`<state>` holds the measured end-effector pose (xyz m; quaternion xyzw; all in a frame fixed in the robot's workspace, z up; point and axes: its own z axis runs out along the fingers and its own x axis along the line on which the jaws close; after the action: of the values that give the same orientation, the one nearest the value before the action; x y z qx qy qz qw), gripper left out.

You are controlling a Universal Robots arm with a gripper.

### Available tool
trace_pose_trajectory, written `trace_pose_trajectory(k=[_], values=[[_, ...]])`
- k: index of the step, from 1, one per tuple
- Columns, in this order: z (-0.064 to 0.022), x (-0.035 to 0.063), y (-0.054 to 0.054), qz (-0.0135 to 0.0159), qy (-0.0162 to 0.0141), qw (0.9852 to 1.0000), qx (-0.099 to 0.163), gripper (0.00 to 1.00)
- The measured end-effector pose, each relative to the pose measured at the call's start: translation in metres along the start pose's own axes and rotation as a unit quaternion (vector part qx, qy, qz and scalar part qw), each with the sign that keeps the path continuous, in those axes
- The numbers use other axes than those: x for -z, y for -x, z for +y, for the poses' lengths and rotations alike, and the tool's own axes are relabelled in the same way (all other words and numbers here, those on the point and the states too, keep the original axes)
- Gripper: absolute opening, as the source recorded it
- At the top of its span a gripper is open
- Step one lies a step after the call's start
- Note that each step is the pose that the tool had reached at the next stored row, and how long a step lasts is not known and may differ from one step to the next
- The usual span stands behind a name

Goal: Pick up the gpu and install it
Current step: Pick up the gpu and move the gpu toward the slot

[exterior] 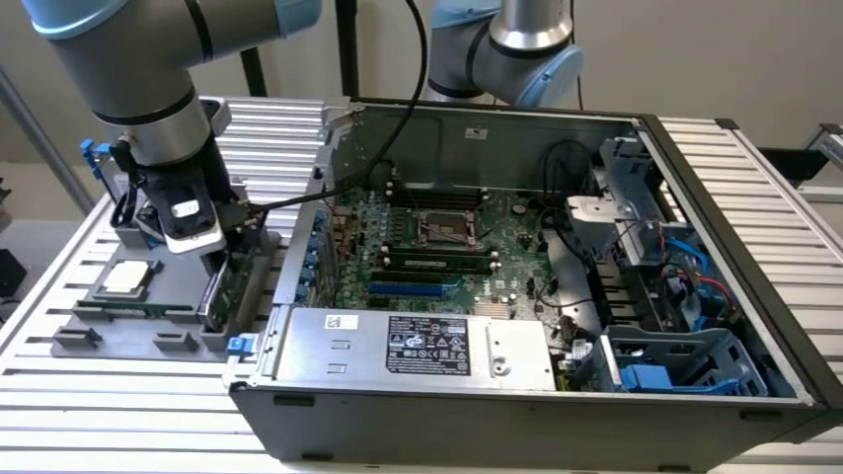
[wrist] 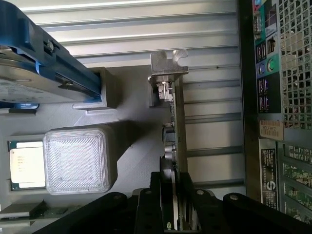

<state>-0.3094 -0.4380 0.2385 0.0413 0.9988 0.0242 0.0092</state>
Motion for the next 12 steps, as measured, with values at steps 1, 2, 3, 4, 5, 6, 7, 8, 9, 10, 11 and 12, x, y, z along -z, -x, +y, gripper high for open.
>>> trace_pose_trajectory(k=[1,2,3,4,5,6,7,8,9,10,11,12], values=[[0.0,0.0,0.0,0.0,0.0,1.0,0.0,0.0],[0.0,0.0,0.0,0.0,0.0,1.0,0.0,0.0],[0.0,0.0,0.0,-0.0001,0.0,1.0,0.0,0.0],[0.0,0.0,0.0001,-0.0001,0.0,1.0,0.0,0.0],[0.0,-0.0001,0.0001,-0.0001,0.0,1.0,0.0,0.0],[0.0,-0.0001,0.0001,-0.0001,0.0001,1.0,0.0,0.0],[0.0,-0.0001,0.0001,-0.0001,0.0001,1.0,0.001,0.0],[0.0,-0.0001,0.0001,0.0,0.0001,1.0,0.003,0.0],[0.0,-0.0001,0.0001,0.0002,0.0002,1.0,0.007,0.0],[0.0,-0.0001,0.0001,0.0004,0.0003,0.9999,0.011,0.0],[0.0,-0.0001,0.0001,0.0007,0.0003,0.9999,0.016,0.0],[0.0,-0.0001,0.0001,0.0009,0.0004,0.9998,0.021,0.0]])
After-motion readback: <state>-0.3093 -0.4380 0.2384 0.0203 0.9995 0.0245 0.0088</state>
